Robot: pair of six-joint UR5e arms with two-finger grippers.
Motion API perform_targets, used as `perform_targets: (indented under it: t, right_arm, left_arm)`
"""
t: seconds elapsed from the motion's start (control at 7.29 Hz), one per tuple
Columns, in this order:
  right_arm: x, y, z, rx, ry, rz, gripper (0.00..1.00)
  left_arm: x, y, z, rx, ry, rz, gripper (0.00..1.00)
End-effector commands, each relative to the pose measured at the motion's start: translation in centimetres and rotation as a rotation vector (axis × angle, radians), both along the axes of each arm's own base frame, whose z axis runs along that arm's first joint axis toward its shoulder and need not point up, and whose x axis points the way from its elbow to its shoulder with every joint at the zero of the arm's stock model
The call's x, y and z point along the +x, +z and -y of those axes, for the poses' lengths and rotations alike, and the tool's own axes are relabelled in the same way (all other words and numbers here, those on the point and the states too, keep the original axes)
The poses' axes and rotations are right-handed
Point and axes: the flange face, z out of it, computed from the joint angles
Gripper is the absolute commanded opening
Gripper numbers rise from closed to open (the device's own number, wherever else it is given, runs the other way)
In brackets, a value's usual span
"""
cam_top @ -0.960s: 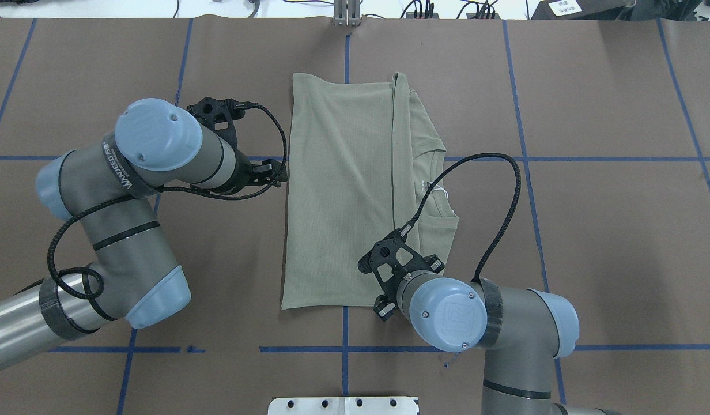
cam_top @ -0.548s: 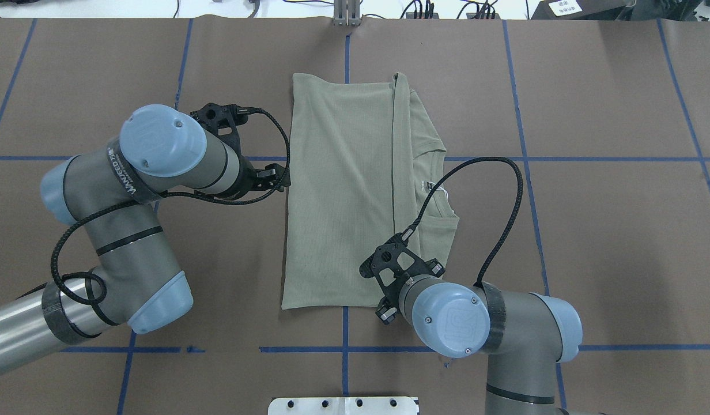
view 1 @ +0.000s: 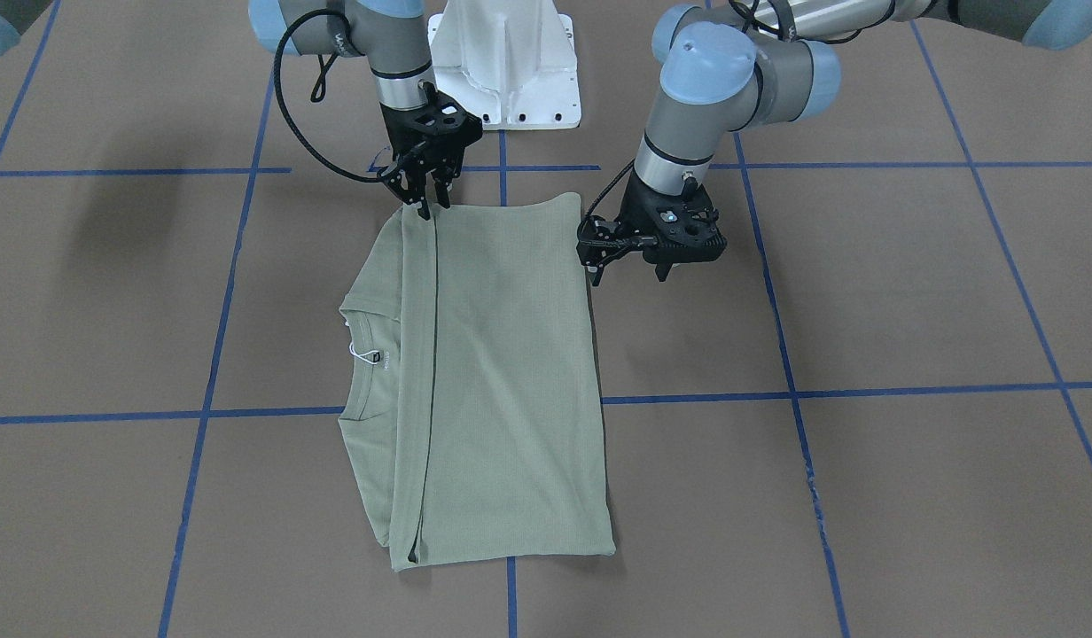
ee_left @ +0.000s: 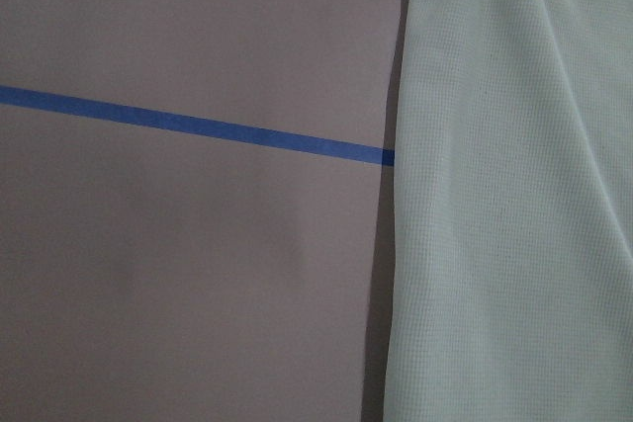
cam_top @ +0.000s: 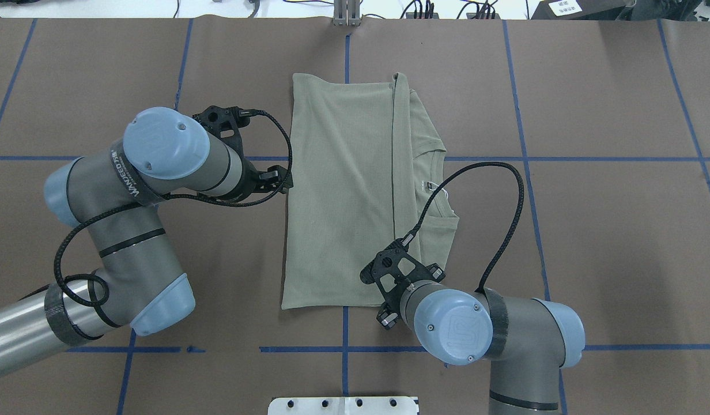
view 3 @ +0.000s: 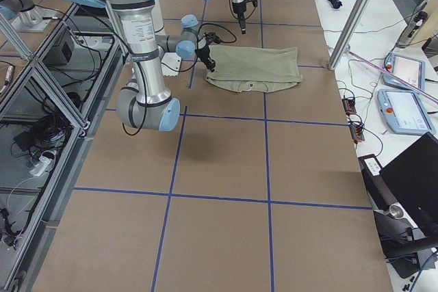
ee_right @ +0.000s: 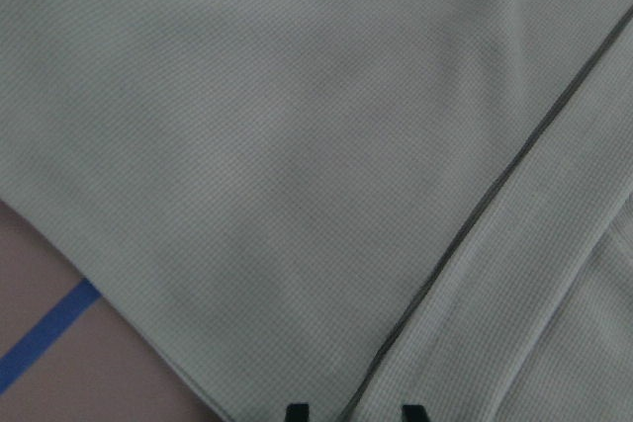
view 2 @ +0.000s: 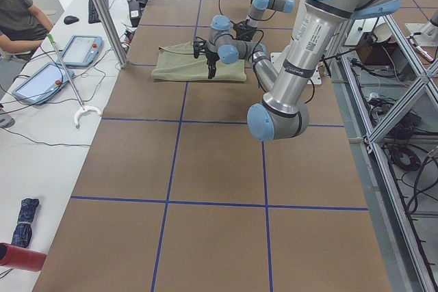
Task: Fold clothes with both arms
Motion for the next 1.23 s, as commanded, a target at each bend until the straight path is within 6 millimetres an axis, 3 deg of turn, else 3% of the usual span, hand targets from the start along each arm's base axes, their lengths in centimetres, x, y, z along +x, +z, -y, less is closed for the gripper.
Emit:
perform_targets:
  t: [0.0,0.14,0.27,0.82,1.1]
  right_arm:
    - [0.2,0.2,0.1,0.000,0.002,-0.003,0.38]
    - [0.2,0.2,0.1,0.000,0.002,-0.003,0.22]
    - [0.3,0.1,0.1,-0.001,0.005,0.002,0.00]
    - [2.1,-0.9,0.2,-0.011,0.020,0.036,0.00]
    - [3.3,1.3,1.2,-0.102,0.060,0.028,0.00]
  left_arm:
    - [0.5,-0.2,-0.4,-0.007,0.003,-0.005,1.00]
    - [0.6,-0.3,-0.4,-0.007,0.003,-0.005,1.00]
    - [0.6,-0.3,-0.4,-0.007,0.003,-0.005,1.00]
    - [0.7,-0.3,-0.4,-0.006,0.005,-0.007,1.00]
    - [0.6,-0.6,-0.5,-0.005,0.004,-0.011,1.00]
